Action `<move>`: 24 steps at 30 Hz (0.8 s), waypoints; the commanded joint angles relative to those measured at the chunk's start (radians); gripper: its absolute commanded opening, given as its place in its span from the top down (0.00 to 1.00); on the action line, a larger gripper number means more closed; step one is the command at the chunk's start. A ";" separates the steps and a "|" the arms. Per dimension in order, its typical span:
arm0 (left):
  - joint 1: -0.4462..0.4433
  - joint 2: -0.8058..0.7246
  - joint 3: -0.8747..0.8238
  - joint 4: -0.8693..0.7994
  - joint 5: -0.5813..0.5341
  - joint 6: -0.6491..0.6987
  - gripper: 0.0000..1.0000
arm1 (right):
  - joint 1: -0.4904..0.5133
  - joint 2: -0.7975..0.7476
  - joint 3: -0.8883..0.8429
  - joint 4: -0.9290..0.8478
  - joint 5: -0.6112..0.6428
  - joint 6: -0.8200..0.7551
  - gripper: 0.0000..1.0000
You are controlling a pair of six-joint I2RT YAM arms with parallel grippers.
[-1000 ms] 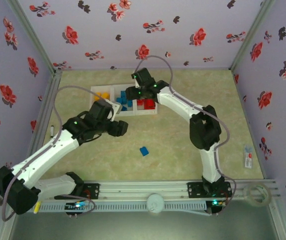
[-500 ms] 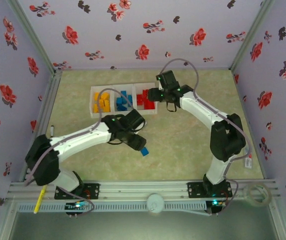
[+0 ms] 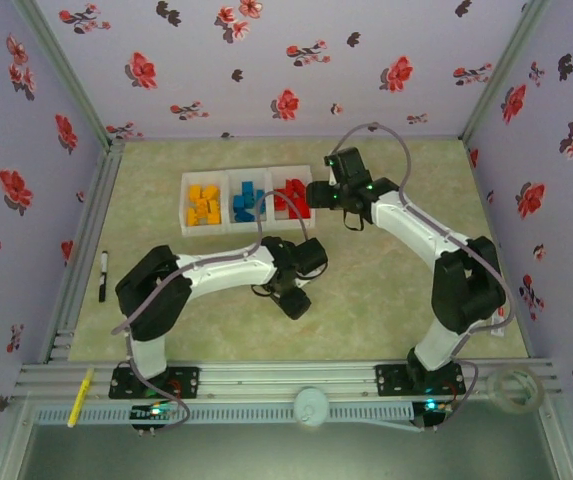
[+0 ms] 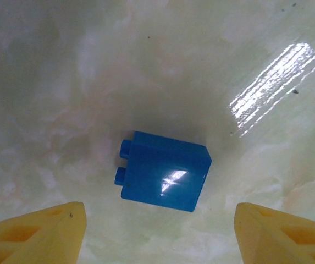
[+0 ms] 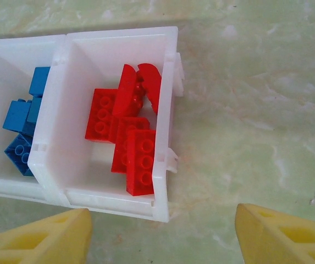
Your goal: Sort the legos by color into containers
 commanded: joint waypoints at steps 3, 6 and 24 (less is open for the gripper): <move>-0.004 0.061 0.049 -0.046 -0.031 0.055 0.29 | -0.014 -0.050 -0.029 0.024 0.006 0.013 0.30; -0.004 0.091 0.062 -0.051 -0.030 0.067 0.31 | -0.017 -0.053 -0.031 0.023 0.006 0.011 0.30; -0.004 0.166 0.110 -0.056 -0.031 0.105 0.45 | -0.018 -0.073 -0.042 0.015 0.012 0.010 0.30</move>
